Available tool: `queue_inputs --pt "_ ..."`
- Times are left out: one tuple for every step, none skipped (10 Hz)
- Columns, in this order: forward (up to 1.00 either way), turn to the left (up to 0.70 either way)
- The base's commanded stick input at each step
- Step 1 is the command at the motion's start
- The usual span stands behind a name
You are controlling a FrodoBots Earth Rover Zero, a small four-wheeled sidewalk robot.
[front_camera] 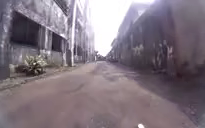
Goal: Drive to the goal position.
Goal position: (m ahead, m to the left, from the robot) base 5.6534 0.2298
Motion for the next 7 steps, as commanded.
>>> queue_inputs --pt "0.7 0.0" --pt "0.7 0.0" --pt "0.7 0.0" --pt "0.7 0.0" --pt "0.7 0.0" --pt "0.7 0.0" --pt "0.7 0.0"
